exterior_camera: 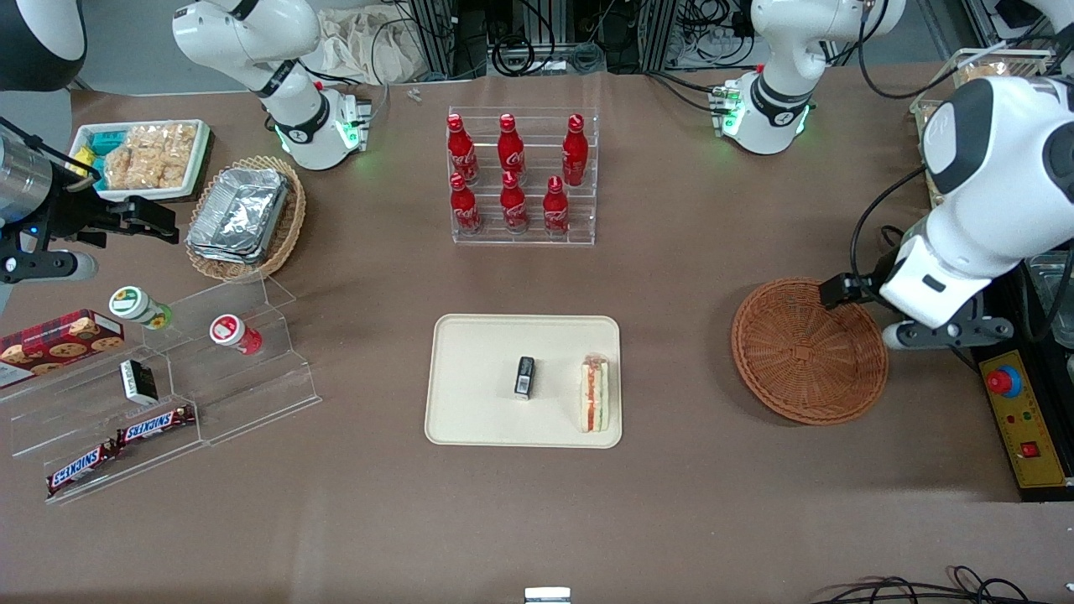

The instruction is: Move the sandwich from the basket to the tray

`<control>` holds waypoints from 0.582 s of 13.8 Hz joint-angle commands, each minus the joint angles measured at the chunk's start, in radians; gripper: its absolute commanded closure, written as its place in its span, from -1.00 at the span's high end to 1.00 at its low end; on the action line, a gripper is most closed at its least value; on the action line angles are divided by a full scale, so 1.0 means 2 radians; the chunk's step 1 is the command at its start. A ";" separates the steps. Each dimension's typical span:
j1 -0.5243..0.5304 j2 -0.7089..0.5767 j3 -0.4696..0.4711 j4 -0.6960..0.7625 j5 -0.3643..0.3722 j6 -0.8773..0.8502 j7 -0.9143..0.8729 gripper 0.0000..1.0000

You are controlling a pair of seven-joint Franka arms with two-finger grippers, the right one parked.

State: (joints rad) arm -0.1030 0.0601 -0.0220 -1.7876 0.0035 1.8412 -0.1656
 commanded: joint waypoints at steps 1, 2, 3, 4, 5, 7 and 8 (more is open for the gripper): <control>-0.011 -0.028 0.009 -0.009 0.004 0.001 0.008 1.00; -0.011 -0.020 0.009 0.012 0.004 -0.005 0.004 1.00; -0.011 -0.011 0.010 0.022 0.004 -0.019 0.002 1.00; -0.010 -0.004 0.010 0.035 0.006 -0.025 0.008 1.00; -0.008 0.008 0.010 0.051 0.014 -0.034 0.007 1.00; -0.008 0.032 0.009 0.087 0.020 -0.057 0.008 1.00; -0.008 0.039 0.008 0.098 0.020 -0.065 0.008 1.00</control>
